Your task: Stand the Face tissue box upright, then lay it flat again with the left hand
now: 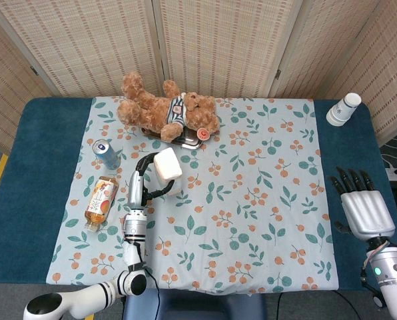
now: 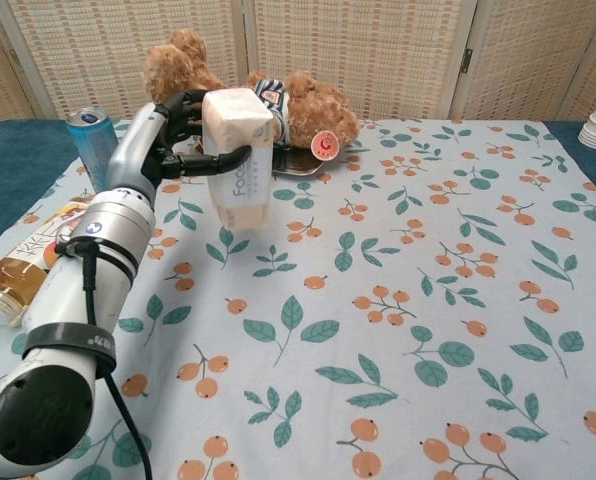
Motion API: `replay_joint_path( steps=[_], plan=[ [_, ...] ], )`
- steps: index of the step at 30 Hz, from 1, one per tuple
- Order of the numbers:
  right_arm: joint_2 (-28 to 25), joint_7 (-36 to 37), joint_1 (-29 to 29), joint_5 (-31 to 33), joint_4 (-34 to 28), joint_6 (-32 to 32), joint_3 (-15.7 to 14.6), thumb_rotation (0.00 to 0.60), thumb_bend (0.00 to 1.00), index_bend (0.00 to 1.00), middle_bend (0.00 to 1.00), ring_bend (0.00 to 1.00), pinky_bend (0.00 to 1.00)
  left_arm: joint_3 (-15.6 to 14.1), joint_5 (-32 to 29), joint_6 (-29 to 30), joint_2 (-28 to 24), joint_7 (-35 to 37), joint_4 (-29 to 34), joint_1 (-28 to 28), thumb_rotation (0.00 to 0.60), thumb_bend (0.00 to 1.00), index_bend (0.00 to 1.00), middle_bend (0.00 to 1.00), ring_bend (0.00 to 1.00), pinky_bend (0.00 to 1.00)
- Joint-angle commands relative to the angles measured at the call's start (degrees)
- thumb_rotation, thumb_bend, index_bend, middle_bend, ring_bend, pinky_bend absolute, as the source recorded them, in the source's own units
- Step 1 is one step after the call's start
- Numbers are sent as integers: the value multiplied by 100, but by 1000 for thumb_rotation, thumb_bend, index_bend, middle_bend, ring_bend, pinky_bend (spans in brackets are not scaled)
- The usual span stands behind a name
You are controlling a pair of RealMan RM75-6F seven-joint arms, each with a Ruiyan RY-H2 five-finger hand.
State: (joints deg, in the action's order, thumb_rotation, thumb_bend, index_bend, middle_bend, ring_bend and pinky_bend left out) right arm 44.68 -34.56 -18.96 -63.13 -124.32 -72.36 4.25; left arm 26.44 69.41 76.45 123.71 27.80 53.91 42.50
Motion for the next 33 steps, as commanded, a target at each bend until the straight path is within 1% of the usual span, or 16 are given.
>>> replay_joint_path(
  steps=[1,4,11,15,19,25,26,29,30,31,32,33],
  plan=[
    [24,-30,-16,39,16,4,-5,600,121,128,2,0,0,-82,182,53,204,237,-451,76,600,237,336,522,204,76],
    [56,-76,-36,64,23,18,-24,600,122,128,2,0,0,-101,202,-4,327,389,-742,99,600,227,337,524,201,74],
    [82,-108,-53,104,35,-16,-32,600,121,129,2,0,0,-147,154,-181,484,599,-1105,36,600,220,336,524,202,73],
    [97,-132,-73,119,37,8,-51,600,122,128,2,0,0,-170,134,-253,518,651,-1254,-18,600,222,336,524,199,74],
    [109,-150,-85,123,40,11,-67,600,122,128,2,0,0,-110,22,-420,535,728,-1356,-69,600,220,336,524,198,74],
    [117,-153,-104,144,49,14,-76,600,122,128,2,0,0,-188,100,-394,502,742,-1365,-147,600,216,329,513,191,74],
    [116,-154,-105,143,46,16,-80,600,122,128,2,0,0,-206,112,-393,499,736,-1363,-160,600,213,313,505,187,74],
    [98,-106,-102,98,4,16,-86,600,122,128,2,0,0,-204,84,-439,481,747,-1280,-212,600,200,177,457,162,74],
    [90,-92,-100,83,-2,18,-90,600,122,128,2,0,0,-211,82,-452,469,732,-1255,-225,600,192,108,425,146,74],
    [85,-88,-99,71,5,20,-97,600,122,129,2,0,0,-231,94,-466,447,722,-1220,-244,600,185,68,397,130,74],
    [86,-89,-100,76,16,27,-102,600,122,129,2,0,0,-256,124,-467,424,744,-1193,-255,600,172,21,348,104,73],
    [87,-88,-103,89,24,39,-106,600,122,129,2,0,0,-271,142,-479,401,770,-1168,-266,600,155,0,294,71,71]
  ],
)
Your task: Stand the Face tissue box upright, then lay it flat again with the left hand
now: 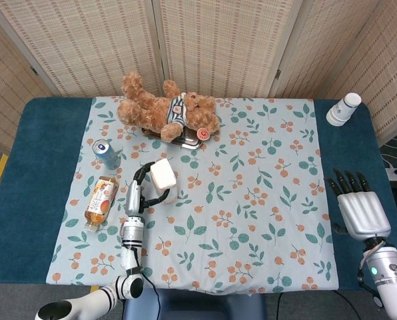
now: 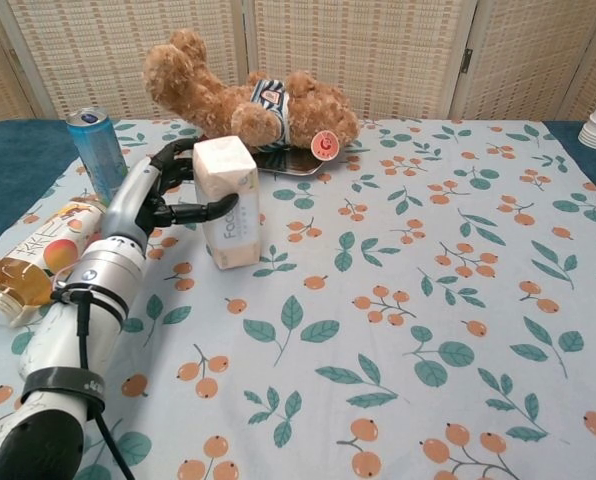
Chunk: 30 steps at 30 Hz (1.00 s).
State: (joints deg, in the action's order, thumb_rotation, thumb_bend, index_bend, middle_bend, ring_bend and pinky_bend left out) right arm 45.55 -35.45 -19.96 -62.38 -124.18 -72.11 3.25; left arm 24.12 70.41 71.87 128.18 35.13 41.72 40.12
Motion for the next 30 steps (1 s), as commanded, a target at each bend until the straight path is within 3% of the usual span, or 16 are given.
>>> replay_joint_path(
  steps=[1,5,8,18,23,30],
  plan=[
    [1,1,-11,34,13,29,-9,600,122,130,2,0,0,-57,63,-39,-76,61,86,-38,600,148,0,264,55,69],
    [1,1,-21,28,7,29,-12,600,122,133,2,0,0,-36,90,-74,-164,119,193,-39,600,131,0,83,0,61],
    [5,-14,-24,34,9,19,-18,600,121,139,2,0,0,-43,152,-43,-230,181,288,-41,600,117,0,19,0,55],
    [-6,-15,-48,61,-13,22,-19,600,122,143,2,0,0,-50,285,174,-542,119,909,-162,600,111,0,0,0,49],
    [-51,30,-69,51,-41,42,-4,600,122,143,2,0,0,-280,597,573,-865,-102,1602,-380,600,110,0,0,0,49],
    [-160,187,-57,-39,-129,47,15,600,122,143,2,0,0,-127,733,726,-1340,-846,2655,-335,600,113,0,7,0,50]
  ],
)
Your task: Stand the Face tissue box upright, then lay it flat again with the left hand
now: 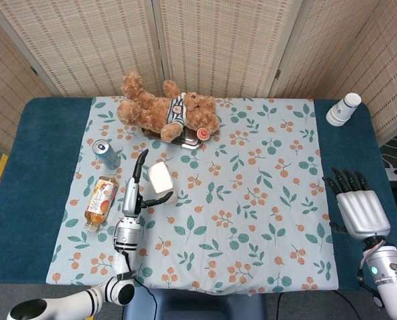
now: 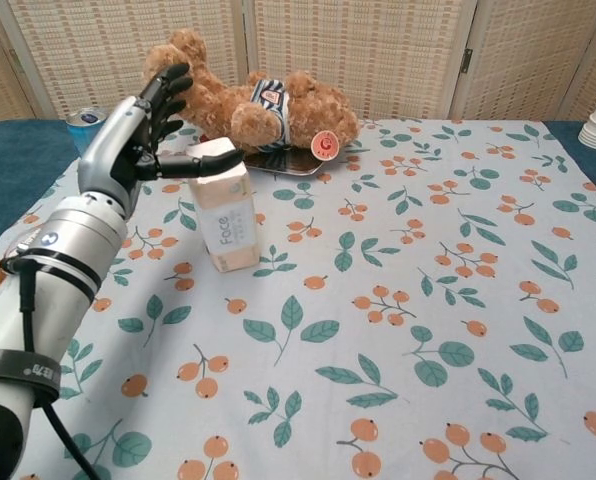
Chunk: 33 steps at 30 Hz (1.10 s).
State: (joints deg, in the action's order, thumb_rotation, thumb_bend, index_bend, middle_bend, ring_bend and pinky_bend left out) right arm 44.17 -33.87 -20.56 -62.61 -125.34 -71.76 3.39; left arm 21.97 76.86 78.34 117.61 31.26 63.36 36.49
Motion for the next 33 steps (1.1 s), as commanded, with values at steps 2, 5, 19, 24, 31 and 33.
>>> replay_joint_path(
  steps=[2,5,19,24,31,33],
  plan=[
    [-54,80,5,-34,-26,30,2,600,122,143,2,0,0,187,-62,-69,-470,-1069,931,86,600,131,0,33,0,56],
    [-115,150,14,-60,-54,50,0,600,122,143,2,0,0,373,-1036,-736,-1027,-3008,2175,165,600,178,0,73,0,63],
    [-254,291,69,-164,-148,18,11,600,122,143,2,0,0,1307,-6348,7,-2883,-9566,5363,1972,600,171,2,93,9,57],
    [-267,270,49,-93,-156,49,19,600,122,142,2,0,0,1429,-7229,543,-3005,-10223,5358,2654,600,170,23,123,59,88],
    [-270,263,33,-30,-150,69,29,600,121,142,2,0,0,1344,-7423,814,-2931,-10311,5063,3149,600,168,31,127,61,100],
    [-270,266,28,-11,-144,82,30,600,122,142,2,0,0,1259,-7448,840,-2912,-10350,4954,3254,600,169,32,128,64,100]
  ],
)
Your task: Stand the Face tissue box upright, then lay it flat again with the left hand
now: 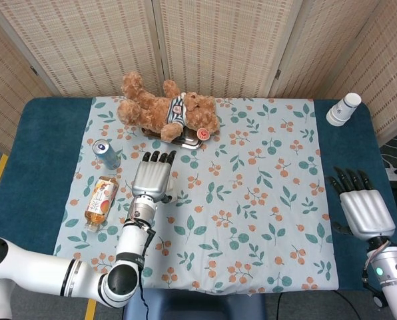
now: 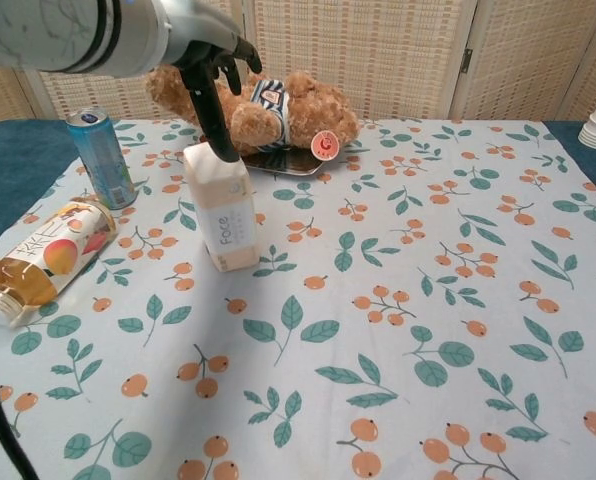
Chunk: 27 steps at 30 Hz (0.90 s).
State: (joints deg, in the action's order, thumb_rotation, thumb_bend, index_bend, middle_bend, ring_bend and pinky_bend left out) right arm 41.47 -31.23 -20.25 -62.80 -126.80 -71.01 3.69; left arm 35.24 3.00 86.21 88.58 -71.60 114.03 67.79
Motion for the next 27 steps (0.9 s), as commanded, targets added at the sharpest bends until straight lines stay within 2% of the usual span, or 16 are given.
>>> replay_joint_path(
  steps=[1,6,11,17,21,27],
  plan=[
    [-1,2,-6,16,5,15,0,600,122,142,2,0,0,-108,-72,65,4,-76,-159,163,600,169,33,127,64,100],
    [6,-3,-20,46,22,42,-4,600,121,142,2,0,0,-300,-259,104,87,-159,-389,316,600,168,38,126,60,98],
    [7,-17,-35,78,26,75,-11,600,121,141,2,0,0,-349,-368,62,120,-156,-516,372,600,160,35,126,52,98],
    [6,-45,-76,155,14,137,-16,600,122,141,2,0,0,-263,-501,10,236,-67,-954,553,600,146,35,130,53,108],
    [-2,-26,-75,170,16,118,-8,600,122,141,2,0,0,-406,-387,-1,359,57,-1200,571,600,141,41,138,58,116],
    [5,-16,-97,205,43,157,-13,600,122,141,2,0,0,-417,-552,-75,452,86,-1370,590,600,139,41,138,62,126]
  ],
)
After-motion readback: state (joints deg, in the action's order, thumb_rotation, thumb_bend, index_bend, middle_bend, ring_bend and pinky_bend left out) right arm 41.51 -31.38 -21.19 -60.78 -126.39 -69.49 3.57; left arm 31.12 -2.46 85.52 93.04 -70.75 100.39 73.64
